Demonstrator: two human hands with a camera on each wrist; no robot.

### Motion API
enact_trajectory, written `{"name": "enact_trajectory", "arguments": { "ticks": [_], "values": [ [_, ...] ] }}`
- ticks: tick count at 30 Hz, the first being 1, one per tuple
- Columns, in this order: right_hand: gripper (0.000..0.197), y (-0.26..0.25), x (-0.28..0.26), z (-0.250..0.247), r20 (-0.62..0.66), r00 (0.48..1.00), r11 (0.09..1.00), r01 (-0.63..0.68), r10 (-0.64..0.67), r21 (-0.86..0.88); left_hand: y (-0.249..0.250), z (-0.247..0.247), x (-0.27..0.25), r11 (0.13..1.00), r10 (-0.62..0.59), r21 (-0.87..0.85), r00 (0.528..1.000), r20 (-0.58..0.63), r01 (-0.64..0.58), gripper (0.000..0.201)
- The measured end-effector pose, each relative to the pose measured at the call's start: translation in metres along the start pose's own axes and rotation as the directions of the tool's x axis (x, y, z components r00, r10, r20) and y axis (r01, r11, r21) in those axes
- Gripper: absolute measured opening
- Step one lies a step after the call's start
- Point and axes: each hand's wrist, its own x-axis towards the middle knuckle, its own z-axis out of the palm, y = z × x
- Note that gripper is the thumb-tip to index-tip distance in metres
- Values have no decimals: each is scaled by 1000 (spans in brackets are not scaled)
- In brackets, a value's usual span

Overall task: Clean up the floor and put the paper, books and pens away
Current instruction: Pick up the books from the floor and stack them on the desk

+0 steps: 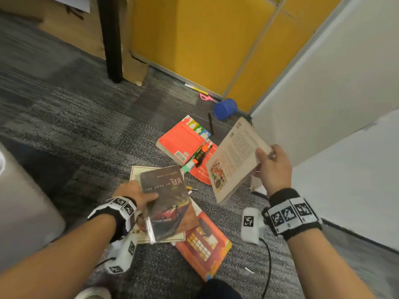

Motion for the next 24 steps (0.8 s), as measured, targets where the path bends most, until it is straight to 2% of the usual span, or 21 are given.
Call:
{"name": "enact_trajectory", "arguments": {
  "ticks": [2,4,5,7,9,10,11,13,14,16,18,21,23,24],
  "values": [
    [10,-13,-11,7,27,996,995,90,-89,-31,6,11,-1,999,-5,-46,999,42,6,82],
    [7,-24,-21,16,85,974,975,214,-209,-61,15,28,-2,998,-62,6,997,56,61,110],
    [8,-27,-25,21,109,953,954,290,-281,-80,18,35,-4,995,-94,24,994,56,93,120],
    [11,-31,-33,33,160,894,894,436,-418,-102,18,42,-1,988,-153,19,987,37,153,124],
    [13,-30,-39,47,208,814,811,572,-542,-126,13,35,3,982,-186,-26,981,50,188,121],
    [14,-30,-43,53,228,784,777,613,-577,-140,10,29,6,980,-189,-51,981,44,191,111],
    [15,-32,-47,59,239,761,754,642,-604,-138,7,25,11,981,-178,-74,984,34,180,92],
    [16,-38,-51,68,232,753,750,650,-616,-120,0,13,13,984,-151,-90,988,9,152,53],
    [16,-41,-52,72,224,763,761,639,-607,-115,-1,10,14,988,-135,-80,991,-12,134,50],
    [14,-48,-50,79,223,765,765,635,-604,-109,4,10,11,988,-128,-90,992,-8,127,67],
    [12,-57,-48,82,244,728,726,677,-640,-117,18,19,4,989,-105,-102,994,-14,103,85],
    [14,-68,-36,80,308,654,638,752,-691,-167,38,37,-1,996,-86,-22,996,7,86,94],
    [19,-74,-25,77,373,608,529,794,-701,-301,40,41,-3,996,-88,15,995,56,87,91],
    [21,-77,-21,77,407,588,464,806,-698,-368,38,41,-1,997,-79,-14,993,88,81,78]
  ]
}}
